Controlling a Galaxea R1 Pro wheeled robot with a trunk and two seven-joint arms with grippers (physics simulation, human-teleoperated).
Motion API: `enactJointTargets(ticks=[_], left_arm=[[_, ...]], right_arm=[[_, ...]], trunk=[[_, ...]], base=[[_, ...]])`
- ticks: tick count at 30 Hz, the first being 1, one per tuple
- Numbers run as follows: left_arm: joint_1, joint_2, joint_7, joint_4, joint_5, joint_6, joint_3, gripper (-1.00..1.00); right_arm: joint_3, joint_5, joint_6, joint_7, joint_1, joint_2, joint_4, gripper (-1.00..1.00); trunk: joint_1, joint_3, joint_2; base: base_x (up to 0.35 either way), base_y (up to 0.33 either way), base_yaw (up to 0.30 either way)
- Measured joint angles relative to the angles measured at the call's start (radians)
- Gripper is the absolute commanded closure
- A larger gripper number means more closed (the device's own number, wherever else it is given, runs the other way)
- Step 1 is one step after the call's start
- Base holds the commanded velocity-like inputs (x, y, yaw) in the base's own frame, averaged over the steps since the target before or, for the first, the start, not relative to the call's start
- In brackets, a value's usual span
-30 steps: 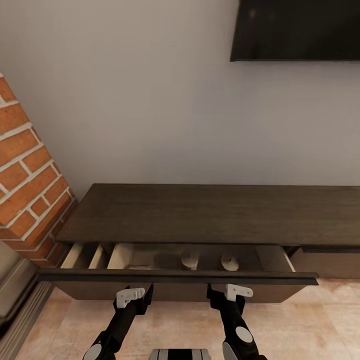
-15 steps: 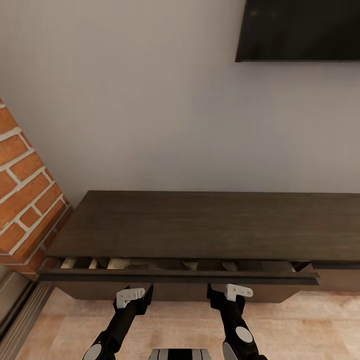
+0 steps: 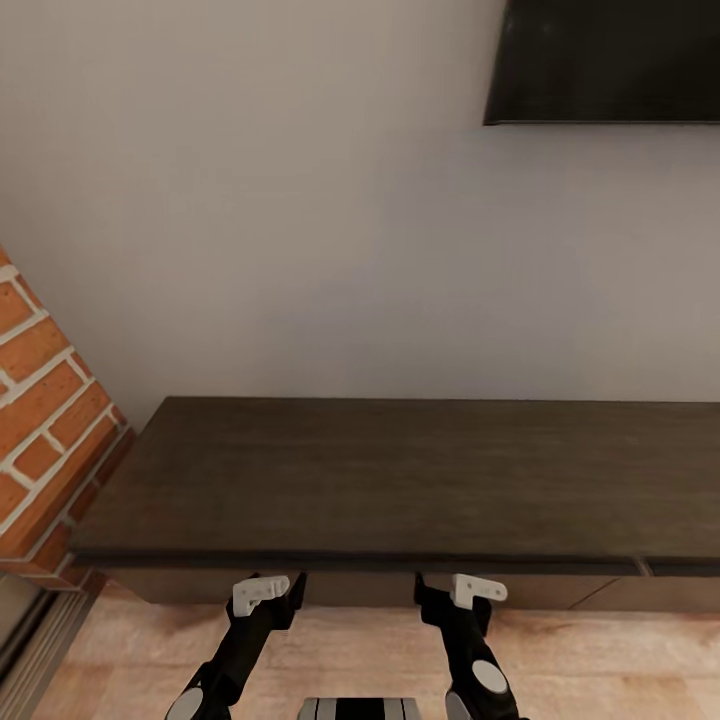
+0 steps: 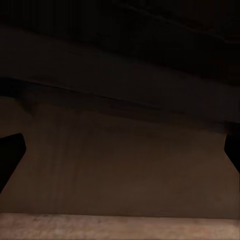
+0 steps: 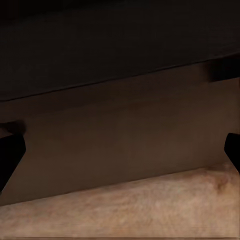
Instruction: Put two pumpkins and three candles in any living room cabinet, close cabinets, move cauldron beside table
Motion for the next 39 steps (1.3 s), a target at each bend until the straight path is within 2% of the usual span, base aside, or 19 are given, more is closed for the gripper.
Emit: enactJointTargets(ticks=[5,8,39], left_arm=[[0.001,0.0,0.0,0.004,0.009,0.0,-0.001,-1.0],[0.0,0.0,0.001,0.0,0.0,0.0,0.0,-1.0],[0.0,0.0,-0.003,0.002,0.0,0.001,0.0,-1.0]], right_arm=[[0.0,-0.006,0.0,0.0,0.005,0.0,0.004,-1.0],[-0.001,0.006,0.001,0.001,-0.015,0.0,0.0,-1.0],[0.001,0.009,0.001,0.002,-0.015,0.0,-0.001,-1.0]], trunk=[[0.001,0.0,0.0],[0.001,0.0,0.0],[0.001,0.0,0.0]], base=[[-0.017,0.0,0.0],[-0.25,0.0,0.0],[-0.244,0.0,0.0]])
